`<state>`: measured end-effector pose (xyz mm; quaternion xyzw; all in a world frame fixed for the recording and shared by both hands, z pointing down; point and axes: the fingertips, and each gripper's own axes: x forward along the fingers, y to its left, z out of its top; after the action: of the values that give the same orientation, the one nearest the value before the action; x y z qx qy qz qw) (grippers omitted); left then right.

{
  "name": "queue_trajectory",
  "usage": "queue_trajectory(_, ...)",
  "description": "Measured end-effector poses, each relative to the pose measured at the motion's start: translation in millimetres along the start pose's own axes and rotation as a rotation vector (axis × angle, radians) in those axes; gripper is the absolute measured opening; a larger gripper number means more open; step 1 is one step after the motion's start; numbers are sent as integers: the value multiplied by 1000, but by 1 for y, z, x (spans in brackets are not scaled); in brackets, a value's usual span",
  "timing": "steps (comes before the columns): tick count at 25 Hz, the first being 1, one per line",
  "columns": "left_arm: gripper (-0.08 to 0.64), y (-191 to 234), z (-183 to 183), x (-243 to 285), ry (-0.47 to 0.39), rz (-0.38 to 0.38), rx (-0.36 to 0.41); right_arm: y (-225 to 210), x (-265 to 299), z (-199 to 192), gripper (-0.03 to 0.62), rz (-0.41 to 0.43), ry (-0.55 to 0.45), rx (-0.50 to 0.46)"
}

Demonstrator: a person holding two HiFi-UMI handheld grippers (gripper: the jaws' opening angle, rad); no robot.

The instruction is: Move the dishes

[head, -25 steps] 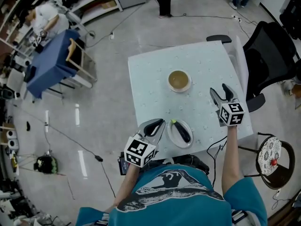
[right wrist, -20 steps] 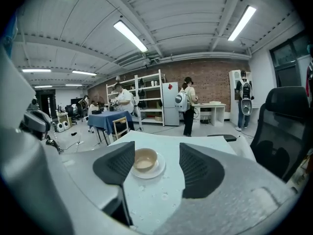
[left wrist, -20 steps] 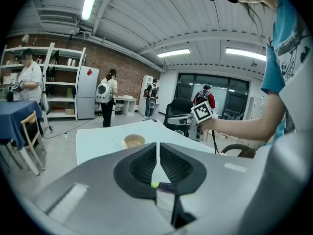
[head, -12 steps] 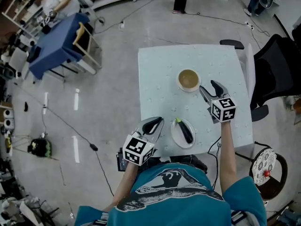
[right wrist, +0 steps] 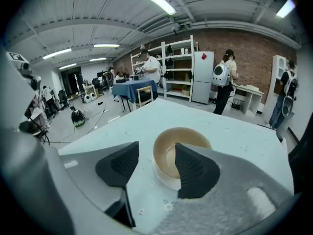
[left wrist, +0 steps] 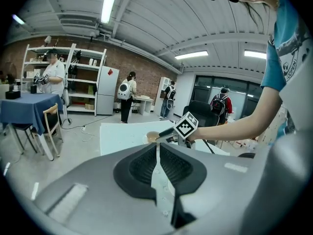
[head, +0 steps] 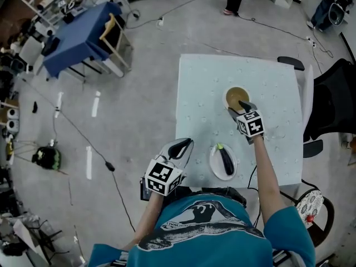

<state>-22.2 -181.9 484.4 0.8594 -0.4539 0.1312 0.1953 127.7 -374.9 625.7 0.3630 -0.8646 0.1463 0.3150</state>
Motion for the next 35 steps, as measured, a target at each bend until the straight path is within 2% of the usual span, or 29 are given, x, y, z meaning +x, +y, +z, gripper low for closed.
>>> queue_trajectory(3, 32, 6, -2, -4, 3, 14, -10, 2, 16, -18, 192, -10, 107, -100)
queue_trajectory(7, 32, 9, -5, -5, 10, 14, -13, 5, 20, -28, 33, -28, 162, -184)
queue_trajectory(12, 32, 7, -6, -2, 17, -8, -9, 7, 7, -17, 12, -41, 127, -243)
queue_trajectory(19, 32, 9, -6, -2, 15, -26, 0, 31, -17, 3, 11, -27, 54, -263)
queue_trajectory(27, 32, 17, -7, -9, 7, -28, 1, 100, -24, 18, 12, 61, -20, -273)
queue_trajectory(35, 32, 29, -11, -20, -7, -24, -4, 181, -15, 4, 12, 177, 31, -318)
